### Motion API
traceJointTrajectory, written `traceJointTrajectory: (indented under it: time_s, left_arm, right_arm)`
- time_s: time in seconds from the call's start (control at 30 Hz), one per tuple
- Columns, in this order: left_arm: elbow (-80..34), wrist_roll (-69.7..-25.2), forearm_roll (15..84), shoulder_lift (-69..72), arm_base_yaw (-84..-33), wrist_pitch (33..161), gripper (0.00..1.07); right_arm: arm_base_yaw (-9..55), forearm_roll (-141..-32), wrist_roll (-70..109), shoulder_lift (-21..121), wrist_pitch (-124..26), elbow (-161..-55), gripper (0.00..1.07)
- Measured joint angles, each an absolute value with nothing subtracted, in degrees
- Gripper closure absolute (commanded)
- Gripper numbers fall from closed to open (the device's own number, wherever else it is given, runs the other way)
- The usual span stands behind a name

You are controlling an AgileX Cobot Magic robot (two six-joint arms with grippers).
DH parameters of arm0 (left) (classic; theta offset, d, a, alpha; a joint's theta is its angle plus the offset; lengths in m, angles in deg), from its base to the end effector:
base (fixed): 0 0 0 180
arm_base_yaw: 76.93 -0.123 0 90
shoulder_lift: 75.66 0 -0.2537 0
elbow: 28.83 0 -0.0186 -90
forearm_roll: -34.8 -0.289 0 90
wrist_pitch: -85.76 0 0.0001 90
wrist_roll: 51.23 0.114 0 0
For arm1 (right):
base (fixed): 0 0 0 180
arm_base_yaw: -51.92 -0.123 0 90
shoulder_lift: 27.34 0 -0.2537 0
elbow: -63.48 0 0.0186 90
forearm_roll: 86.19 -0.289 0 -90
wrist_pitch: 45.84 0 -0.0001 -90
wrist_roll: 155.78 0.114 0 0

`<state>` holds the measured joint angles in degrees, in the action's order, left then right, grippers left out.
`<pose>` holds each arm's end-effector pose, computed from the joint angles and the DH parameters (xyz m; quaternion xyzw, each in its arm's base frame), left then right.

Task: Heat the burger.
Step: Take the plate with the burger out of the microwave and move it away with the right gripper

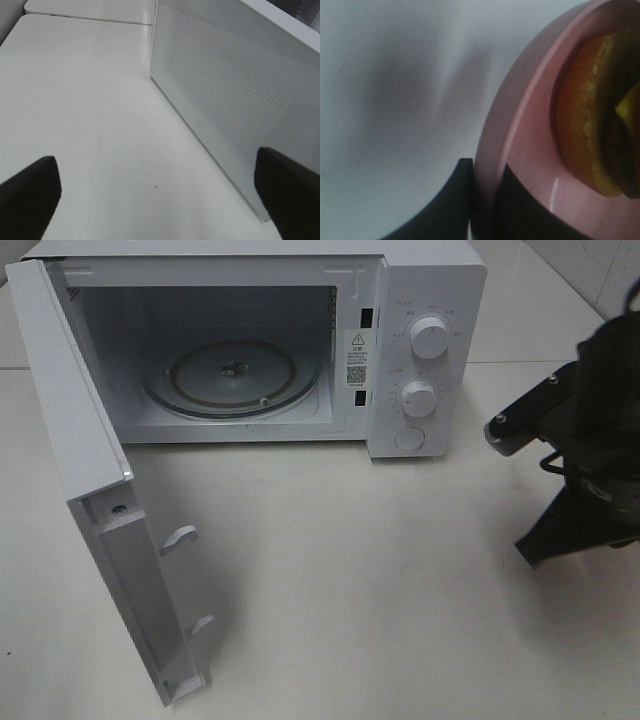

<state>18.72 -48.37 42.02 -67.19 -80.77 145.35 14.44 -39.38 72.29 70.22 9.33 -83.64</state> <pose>0.0813 -0.0069 0.2886 -0.0053 0.8445 -0.0318 0.5345 0.2584 0.1121 0.1102 -0.1569 0.9351 -0.2614 0.1807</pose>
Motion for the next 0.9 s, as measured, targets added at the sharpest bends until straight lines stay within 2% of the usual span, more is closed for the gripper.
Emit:
traceJointTrajectory:
  time_s: [0.13,0.43,0.9]
  left_arm:
    - [18.7,-48.4,42.0,-67.2,-80.8,145.3,0.09]
    - [18.7,-48.4,42.0,-67.2,-80.8,145.3,0.09]
    - [18.7,-48.4,42.0,-67.2,-80.8,145.3,0.09]
  right_arm:
    - [16.9,-40.5,78.4,76.6,10.2,-88.5,1.06]
    - [21.8,-41.5,79.6,82.2,9.2,-93.2,1.05]
    - [29.5,-40.2,85.9,90.8,4.6,-94.8,1.01]
